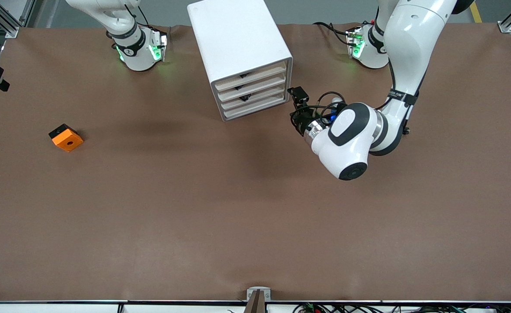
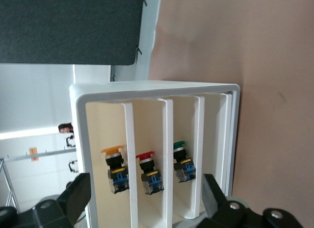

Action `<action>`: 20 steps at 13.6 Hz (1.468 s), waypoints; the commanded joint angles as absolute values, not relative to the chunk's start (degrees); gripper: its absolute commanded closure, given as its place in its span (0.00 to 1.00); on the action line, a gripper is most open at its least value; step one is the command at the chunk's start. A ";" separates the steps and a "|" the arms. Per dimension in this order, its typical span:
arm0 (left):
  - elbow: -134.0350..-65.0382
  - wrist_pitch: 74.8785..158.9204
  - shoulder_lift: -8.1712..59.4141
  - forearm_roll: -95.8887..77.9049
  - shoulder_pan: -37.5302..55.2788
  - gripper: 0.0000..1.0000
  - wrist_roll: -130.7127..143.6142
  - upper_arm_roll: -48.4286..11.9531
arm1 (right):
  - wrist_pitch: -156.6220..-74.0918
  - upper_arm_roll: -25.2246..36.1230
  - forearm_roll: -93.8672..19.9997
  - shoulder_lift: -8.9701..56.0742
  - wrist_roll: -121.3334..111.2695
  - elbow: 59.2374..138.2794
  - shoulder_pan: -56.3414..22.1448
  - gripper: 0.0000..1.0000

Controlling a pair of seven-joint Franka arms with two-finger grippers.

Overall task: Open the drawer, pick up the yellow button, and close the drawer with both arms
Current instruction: 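Grasp the drawer handle with the left gripper, then pull the drawer open with the left gripper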

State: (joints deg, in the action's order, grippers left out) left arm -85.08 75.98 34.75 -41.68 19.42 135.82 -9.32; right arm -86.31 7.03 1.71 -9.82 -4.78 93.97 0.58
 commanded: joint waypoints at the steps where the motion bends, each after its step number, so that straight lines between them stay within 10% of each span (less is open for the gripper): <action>1: -83.67 74.97 35.59 -44.64 19.51 0.00 139.39 -9.23 | -85.96 7.12 0.27 -9.76 -4.31 93.52 0.53 0.00; 9: -83.76 74.97 39.11 -47.29 23.98 0.00 137.31 -9.23 | -86.04 7.21 0.35 -9.84 -4.48 93.60 0.53 0.00; 14: -83.76 74.97 40.86 -47.46 26.62 0.31 132.37 -9.32 | -86.04 7.21 0.53 -9.84 -4.48 93.52 0.53 0.00; 20: -83.76 74.97 43.07 -52.12 27.77 0.32 132.28 -9.32 | -85.96 7.12 0.70 -9.84 -4.48 93.52 0.44 0.00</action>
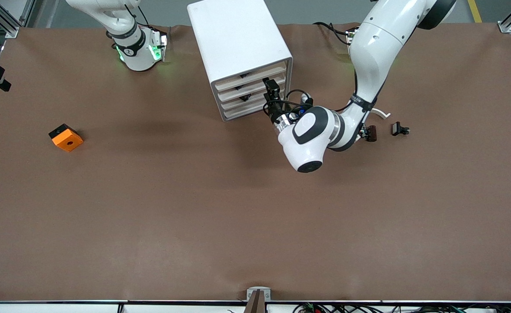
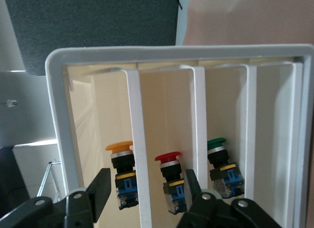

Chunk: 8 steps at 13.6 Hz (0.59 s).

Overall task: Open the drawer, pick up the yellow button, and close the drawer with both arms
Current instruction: 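Pull the drawer open with the left gripper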

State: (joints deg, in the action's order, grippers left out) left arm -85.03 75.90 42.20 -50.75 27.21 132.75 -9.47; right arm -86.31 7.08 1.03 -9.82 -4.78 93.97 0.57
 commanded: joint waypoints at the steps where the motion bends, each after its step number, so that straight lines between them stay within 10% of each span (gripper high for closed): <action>1: -83.76 74.97 43.07 -52.29 28.30 0.34 132.19 -9.32 | -85.96 6.95 0.96 -9.84 -4.57 93.34 0.27 0.00; 8: -83.85 74.97 43.59 -54.58 29.97 0.45 132.71 -9.32 | -85.69 6.94 1.14 -9.67 -4.48 93.08 0.70 0.00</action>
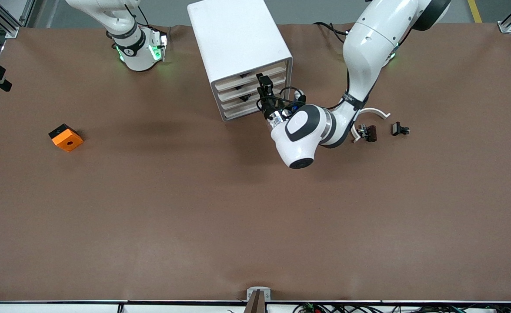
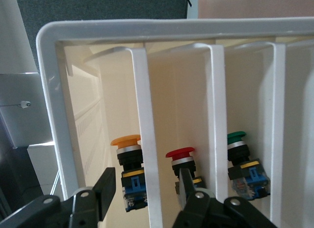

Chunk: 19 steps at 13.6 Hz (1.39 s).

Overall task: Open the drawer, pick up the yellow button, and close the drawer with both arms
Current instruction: 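Pull the drawer open with the left gripper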

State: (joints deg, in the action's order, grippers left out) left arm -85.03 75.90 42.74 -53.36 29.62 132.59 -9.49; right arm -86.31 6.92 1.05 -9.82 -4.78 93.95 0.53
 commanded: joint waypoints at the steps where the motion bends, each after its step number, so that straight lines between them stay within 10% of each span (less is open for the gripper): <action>1: -83.85 74.97 43.59 -54.75 30.49 0.47 132.71 -9.32 | -85.61 6.94 1.14 -9.67 -4.48 93.16 0.79 0.00; 7: -83.94 74.97 44.73 -56.60 31.11 0.63 133.85 -9.23 | -85.69 7.03 1.14 -9.67 -4.48 93.08 0.88 0.00; 12: -83.85 75.15 45.70 -56.34 31.64 1.00 134.82 -9.05 | -85.87 7.29 1.14 -9.58 -4.48 93.08 1.05 0.00; 19: -82.01 76.28 45.70 -56.34 28.66 1.00 137.20 -7.56 | -85.69 7.38 0.53 -9.05 -4.13 92.99 2.10 0.00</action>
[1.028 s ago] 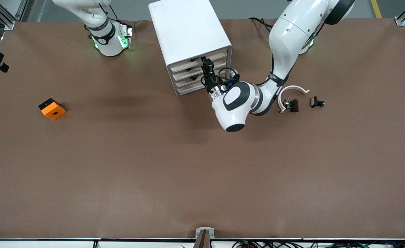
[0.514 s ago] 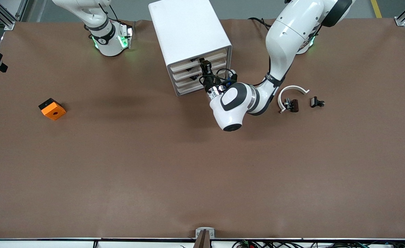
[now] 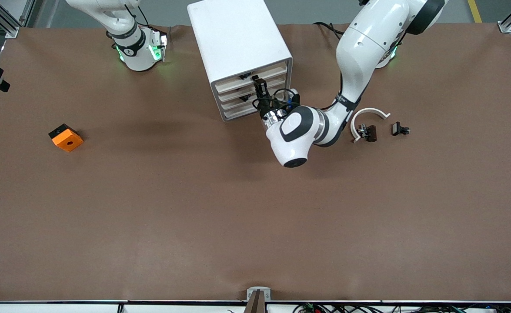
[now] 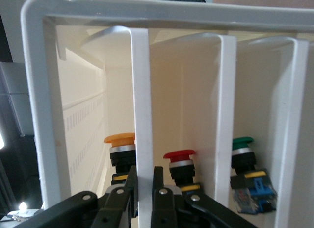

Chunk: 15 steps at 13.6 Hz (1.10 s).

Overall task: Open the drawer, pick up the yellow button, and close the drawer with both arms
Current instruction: 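Pull the drawer open with the left gripper, then reach the right gripper into the drawer while the left gripper withdraws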

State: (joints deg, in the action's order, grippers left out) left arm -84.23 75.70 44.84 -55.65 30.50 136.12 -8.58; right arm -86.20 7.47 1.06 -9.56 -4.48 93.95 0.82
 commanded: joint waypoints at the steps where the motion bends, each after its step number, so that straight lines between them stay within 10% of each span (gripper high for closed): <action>1: -82.00 76.81 45.62 -56.34 27.78 1.00 137.20 -7.38 | -85.78 7.38 0.27 -8.79 -3.78 92.99 2.54 0.00; 15: -78.22 81.03 45.61 -56.34 23.12 1.00 136.93 -3.87 | -88.59 6.77 1.50 5.19 -1.43 90.53 1.06 0.00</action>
